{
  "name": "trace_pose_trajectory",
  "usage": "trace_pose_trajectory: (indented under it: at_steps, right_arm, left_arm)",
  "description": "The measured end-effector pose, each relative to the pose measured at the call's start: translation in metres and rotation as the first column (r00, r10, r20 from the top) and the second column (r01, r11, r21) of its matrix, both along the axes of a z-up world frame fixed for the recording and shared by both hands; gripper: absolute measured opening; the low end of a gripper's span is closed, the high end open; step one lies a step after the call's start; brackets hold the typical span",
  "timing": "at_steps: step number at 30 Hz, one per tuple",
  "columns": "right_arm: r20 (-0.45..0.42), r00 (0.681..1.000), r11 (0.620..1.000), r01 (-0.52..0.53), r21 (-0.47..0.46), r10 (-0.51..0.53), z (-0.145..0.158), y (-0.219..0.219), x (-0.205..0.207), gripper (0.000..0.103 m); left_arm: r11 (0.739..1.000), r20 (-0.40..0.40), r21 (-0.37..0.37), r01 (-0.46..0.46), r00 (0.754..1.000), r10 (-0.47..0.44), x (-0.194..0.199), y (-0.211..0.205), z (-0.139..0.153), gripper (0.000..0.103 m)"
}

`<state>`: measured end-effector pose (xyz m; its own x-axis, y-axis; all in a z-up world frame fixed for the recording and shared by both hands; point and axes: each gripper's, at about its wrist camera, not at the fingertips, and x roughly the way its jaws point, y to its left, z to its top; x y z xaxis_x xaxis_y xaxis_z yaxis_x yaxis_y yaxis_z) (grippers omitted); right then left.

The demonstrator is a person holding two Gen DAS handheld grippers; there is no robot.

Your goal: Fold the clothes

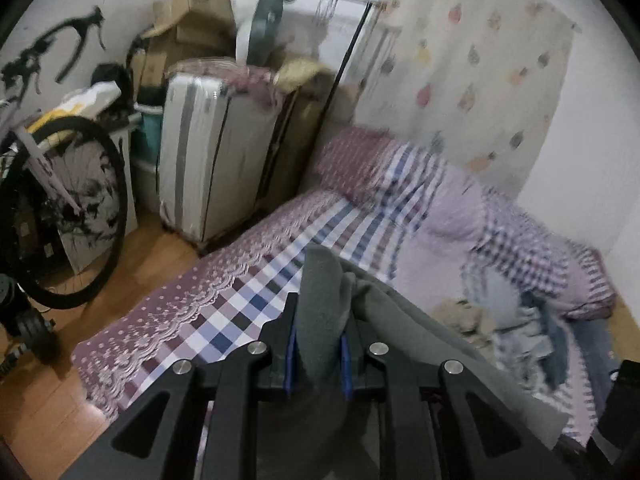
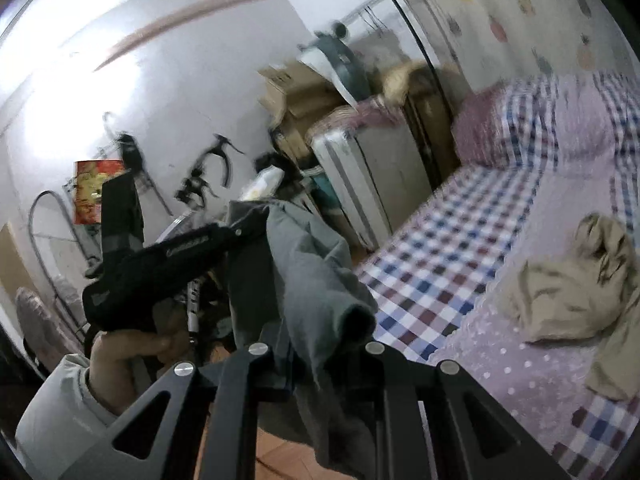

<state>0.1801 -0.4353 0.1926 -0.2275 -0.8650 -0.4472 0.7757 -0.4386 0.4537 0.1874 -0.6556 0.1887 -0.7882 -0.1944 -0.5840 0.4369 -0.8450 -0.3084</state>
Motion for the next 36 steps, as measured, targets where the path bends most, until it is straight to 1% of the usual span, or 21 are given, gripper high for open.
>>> trace_pose_trajectory:
  at_steps: [3, 6, 11, 12, 13, 15, 16, 17, 18, 19, 20, 21, 24, 26, 27, 30, 31, 33, 36]
  right_arm:
    - [0.016, 0.999, 0.997, 0.047, 0.061, -0.048, -0.027, -0.024, -0.046, 0.015]
    - [0.043, 0.996, 0.991, 0.074, 0.113, -0.079, -0.052, -0.037, -0.094, 0.015]
    - [0.063, 0.993, 0.976, 0.085, 0.2, -0.1, -0.09, -0.041, -0.154, 0.016]
    - [0.067, 0.993, 0.973, 0.08, 0.215, -0.096, -0.097, -0.043, -0.162, 0.018]
    - [0.068, 0.993, 0.968, 0.077, 0.239, -0.096, -0.105, -0.045, -0.171, 0.023]
    - [0.05, 0.993, 0.95, 0.091, 0.298, -0.111, -0.117, -0.047, -0.181, 0.027]
    - [0.04, 0.993, 0.945, 0.097, 0.314, -0.115, -0.121, -0.047, -0.183, 0.029]
    - [0.03, 0.992, 0.942, 0.105, 0.32, -0.12, -0.124, -0.044, -0.184, 0.031]
    - [0.005, 0.99, 0.937, 0.129, 0.323, -0.138, -0.124, -0.039, -0.186, 0.037]
    - [-0.024, 0.987, 0.932, 0.158, 0.325, -0.159, -0.124, -0.034, -0.187, 0.046]
    - [-0.049, 0.983, 0.931, 0.185, 0.314, -0.179, -0.121, -0.027, -0.187, 0.05]
    - [-0.072, 0.977, 0.932, 0.213, 0.294, -0.201, -0.116, -0.017, -0.187, 0.054]
    - [-0.11, 0.967, 0.932, 0.251, 0.261, -0.23, -0.1, 0.005, -0.185, 0.059]
    - [-0.133, 0.959, 0.932, 0.274, 0.237, -0.249, -0.083, 0.025, -0.179, 0.064]
    - [-0.139, 0.957, 0.932, 0.281, 0.228, -0.254, -0.075, 0.033, -0.175, 0.069]
    - [-0.157, 0.95, 0.935, 0.298, 0.193, -0.27, -0.047, 0.064, -0.158, 0.073]
    - [-0.165, 0.948, 0.936, 0.3, 0.185, -0.272, -0.037, 0.075, -0.15, 0.078]
    - [-0.191, 0.942, 0.934, 0.311, 0.176, -0.278, -0.016, 0.094, -0.13, 0.079]
    - [-0.26, 0.921, 0.926, 0.339, 0.164, -0.291, 0.015, 0.122, -0.099, 0.081]
  left_arm:
    - [1.0, 0.06, 0.018, 0.016, 0.998, -0.017, -0.051, -0.015, -0.029, 0.017]
    - [1.0, 0.123, 0.02, 0.022, 0.992, -0.024, -0.091, -0.025, -0.053, 0.017]
    - [1.0, 0.217, 0.012, 0.018, 0.976, -0.02, -0.138, -0.028, -0.084, 0.024]
    - [1.0, 0.218, 0.006, 0.003, 0.976, -0.004, -0.141, -0.029, -0.086, 0.024]
    - [1.0, 0.21, -0.001, -0.018, 0.977, 0.018, -0.141, -0.03, -0.086, 0.025]
    - [0.999, 0.19, -0.012, -0.047, 0.981, 0.048, -0.139, -0.032, -0.085, 0.036]
    - [0.999, 0.175, -0.014, -0.048, 0.983, 0.049, -0.135, -0.031, -0.082, 0.049]
    - [0.999, 0.16, -0.016, -0.048, 0.986, 0.05, -0.132, -0.03, -0.08, 0.059]
    - [0.999, 0.146, -0.024, -0.048, 0.988, 0.051, -0.126, -0.028, -0.076, 0.063]
    - [0.998, 0.132, -0.035, -0.046, 0.99, 0.05, -0.12, -0.025, -0.071, 0.067]
    - [0.998, 0.123, -0.04, -0.044, 0.991, 0.049, -0.114, -0.022, -0.067, 0.072]
    - [0.998, 0.117, -0.043, -0.04, 0.992, 0.044, -0.11, -0.018, -0.061, 0.073]
    - [0.998, 0.101, -0.054, -0.024, 0.994, 0.029, -0.096, -0.004, -0.044, 0.077]
    - [0.998, 0.075, -0.068, -0.006, 0.997, 0.012, -0.085, 0.011, -0.026, 0.082]
    - [0.997, 0.058, -0.074, 0.005, 0.998, 0.0, -0.078, 0.02, -0.016, 0.083]
    - [0.995, -0.002, -0.083, 0.051, 0.999, -0.051, -0.057, 0.052, 0.016, 0.084]
    - [0.994, -0.019, -0.089, 0.066, 0.997, -0.068, -0.051, 0.064, 0.025, 0.084]
    - [0.99, -0.051, -0.104, 0.097, 0.993, -0.103, -0.038, 0.088, 0.045, 0.085]
    - [0.982, -0.093, -0.123, 0.143, 0.984, -0.155, -0.018, 0.128, 0.073, 0.085]
